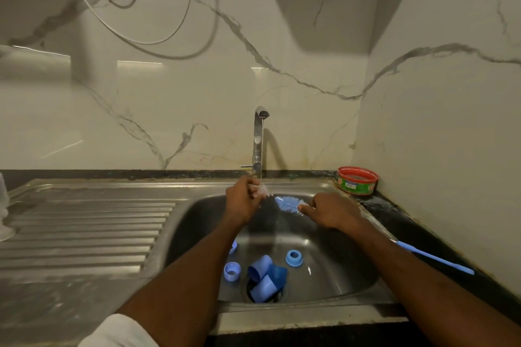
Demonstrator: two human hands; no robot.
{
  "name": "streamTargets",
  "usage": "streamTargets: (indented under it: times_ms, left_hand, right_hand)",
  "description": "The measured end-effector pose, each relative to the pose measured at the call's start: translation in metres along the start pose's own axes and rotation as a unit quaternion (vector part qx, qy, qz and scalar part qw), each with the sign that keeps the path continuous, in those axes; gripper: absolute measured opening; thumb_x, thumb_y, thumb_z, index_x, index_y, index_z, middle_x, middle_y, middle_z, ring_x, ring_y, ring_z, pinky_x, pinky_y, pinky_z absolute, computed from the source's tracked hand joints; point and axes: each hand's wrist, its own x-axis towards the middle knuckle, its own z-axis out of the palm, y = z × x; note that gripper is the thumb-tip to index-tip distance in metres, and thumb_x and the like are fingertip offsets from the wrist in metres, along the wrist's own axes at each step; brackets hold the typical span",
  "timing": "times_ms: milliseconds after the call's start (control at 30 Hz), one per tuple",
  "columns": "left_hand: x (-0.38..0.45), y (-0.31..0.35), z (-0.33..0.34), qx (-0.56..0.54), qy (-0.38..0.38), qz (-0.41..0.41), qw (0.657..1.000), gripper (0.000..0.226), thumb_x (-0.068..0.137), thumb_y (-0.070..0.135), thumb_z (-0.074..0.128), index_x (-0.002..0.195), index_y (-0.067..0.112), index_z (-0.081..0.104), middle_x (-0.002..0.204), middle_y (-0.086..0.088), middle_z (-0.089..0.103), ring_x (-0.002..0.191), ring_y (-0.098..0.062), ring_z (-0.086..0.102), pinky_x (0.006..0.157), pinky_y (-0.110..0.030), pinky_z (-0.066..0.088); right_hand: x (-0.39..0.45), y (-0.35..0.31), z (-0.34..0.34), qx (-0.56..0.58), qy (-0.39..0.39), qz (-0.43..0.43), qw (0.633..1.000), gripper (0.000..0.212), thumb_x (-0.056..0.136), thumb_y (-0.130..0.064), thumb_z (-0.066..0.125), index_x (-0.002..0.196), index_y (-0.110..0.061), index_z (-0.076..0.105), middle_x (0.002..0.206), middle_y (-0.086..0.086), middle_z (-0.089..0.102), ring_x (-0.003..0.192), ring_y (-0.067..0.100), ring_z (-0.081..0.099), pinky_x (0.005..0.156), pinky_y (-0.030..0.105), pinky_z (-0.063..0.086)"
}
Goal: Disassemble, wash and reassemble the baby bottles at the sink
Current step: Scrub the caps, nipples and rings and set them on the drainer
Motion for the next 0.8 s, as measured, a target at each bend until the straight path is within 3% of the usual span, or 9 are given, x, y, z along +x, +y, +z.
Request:
streamTargets:
  times_ms: [100, 167, 233, 300, 367, 433, 567, 700, 800]
  left_hand:
    - [-0.001, -0.001, -0.001, 0.066, -0.044, -0.011, 0.997, 0.017, 0.089, 0.018, 0.075, 0.104, 0.014, 0.069, 0.093, 0.002, 0.069, 0.092, -0.014, 0.068, 0.077, -0.017, 0.051]
    - [-0.003, -0.004, 0.0, 0.102, -0.087, -0.004, 0.991, 0.025, 0.089, 0.025, 0.077, 0.11, 0.015, 0.069, 0.093, 0.003, 0.068, 0.088, -0.01, 0.067, 0.074, -0.016, 0.051]
    - [-0.004, -0.006, -0.001, 0.151, -0.099, 0.005, 0.984, 0.032, 0.086, 0.031, 0.079, 0.113, 0.015, 0.07, 0.094, 0.002, 0.069, 0.086, -0.01, 0.067, 0.078, -0.026, 0.057]
    - [-0.004, -0.008, -0.001, 0.217, -0.124, 0.0, 0.968, 0.035, 0.084, 0.034, 0.079, 0.113, 0.016, 0.07, 0.099, -0.003, 0.07, 0.09, -0.016, 0.067, 0.086, -0.036, 0.058]
    - [-0.009, -0.006, -0.004, 0.265, -0.152, -0.008, 0.952, 0.03, 0.084, 0.033, 0.079, 0.108, 0.018, 0.069, 0.1, -0.003, 0.068, 0.09, -0.016, 0.064, 0.085, -0.034, 0.056]
    - [-0.012, 0.001, -0.009, 0.285, -0.139, -0.004, 0.949, 0.024, 0.085, 0.035, 0.077, 0.103, 0.021, 0.068, 0.097, -0.001, 0.067, 0.086, -0.014, 0.063, 0.083, -0.033, 0.056]
    - [-0.014, 0.027, -0.03, 0.279, -0.025, 0.013, 0.96, 0.026, 0.087, 0.05, 0.072, 0.095, 0.026, 0.069, 0.087, 0.004, 0.067, 0.08, -0.013, 0.062, 0.079, -0.035, 0.055]
    - [-0.029, 0.037, -0.039, 0.362, -0.065, -0.008, 0.93, 0.024, 0.084, 0.046, 0.075, 0.093, 0.025, 0.069, 0.09, 0.002, 0.069, 0.081, -0.015, 0.064, 0.081, -0.036, 0.057]
    - [-0.031, 0.04, -0.041, 0.345, -0.002, 0.013, 0.938, 0.023, 0.088, 0.048, 0.07, 0.093, 0.025, 0.069, 0.087, 0.005, 0.068, 0.081, -0.013, 0.062, 0.077, -0.033, 0.054]
  right_hand:
    - [-0.001, -0.003, 0.0, -0.007, 0.005, 0.002, 1.0, 0.05, 0.1, -0.059, 0.046, 0.111, -0.016, 0.069, 0.107, 0.004, 0.068, 0.093, 0.017, 0.061, 0.088, 0.034, 0.05]
    - [-0.002, -0.005, -0.001, -0.011, 0.012, 0.003, 1.0, 0.048, 0.1, -0.058, 0.047, 0.114, -0.017, 0.068, 0.112, 0.005, 0.068, 0.094, 0.018, 0.06, 0.087, 0.034, 0.049]
    - [-0.004, -0.008, -0.002, -0.022, 0.017, -0.003, 1.0, 0.047, 0.101, -0.057, 0.047, 0.111, -0.017, 0.068, 0.112, 0.005, 0.068, 0.09, 0.018, 0.057, 0.083, 0.033, 0.046]
    - [-0.005, -0.011, 0.001, -0.045, 0.008, -0.012, 0.999, 0.049, 0.1, -0.058, 0.045, 0.114, -0.017, 0.067, 0.115, 0.007, 0.068, 0.097, 0.02, 0.06, 0.088, 0.036, 0.049]
    - [-0.007, -0.016, 0.003, -0.06, -0.005, -0.007, 0.998, 0.052, 0.1, -0.06, 0.044, 0.12, -0.017, 0.066, 0.12, 0.007, 0.067, 0.105, 0.022, 0.062, 0.094, 0.038, 0.05]
    - [-0.011, -0.02, 0.0, -0.061, 0.01, -0.014, 0.998, 0.053, 0.099, -0.061, 0.044, 0.117, -0.017, 0.067, 0.118, 0.007, 0.068, 0.103, 0.023, 0.063, 0.093, 0.04, 0.052]
    - [-0.022, -0.027, -0.021, -0.034, 0.114, -0.033, 0.992, 0.052, 0.098, -0.066, 0.042, 0.105, -0.023, 0.071, 0.105, 0.004, 0.07, 0.094, 0.022, 0.063, 0.078, 0.035, 0.05]
    - [-0.033, -0.031, -0.015, -0.037, 0.031, -0.042, 0.998, 0.052, 0.098, -0.065, 0.043, 0.109, -0.021, 0.069, 0.109, 0.005, 0.071, 0.094, 0.02, 0.063, 0.089, 0.041, 0.053]
    - [-0.033, -0.031, -0.016, -0.013, 0.075, -0.04, 0.996, 0.052, 0.097, -0.065, 0.043, 0.108, -0.023, 0.071, 0.105, 0.003, 0.072, 0.092, 0.019, 0.064, 0.086, 0.04, 0.054]
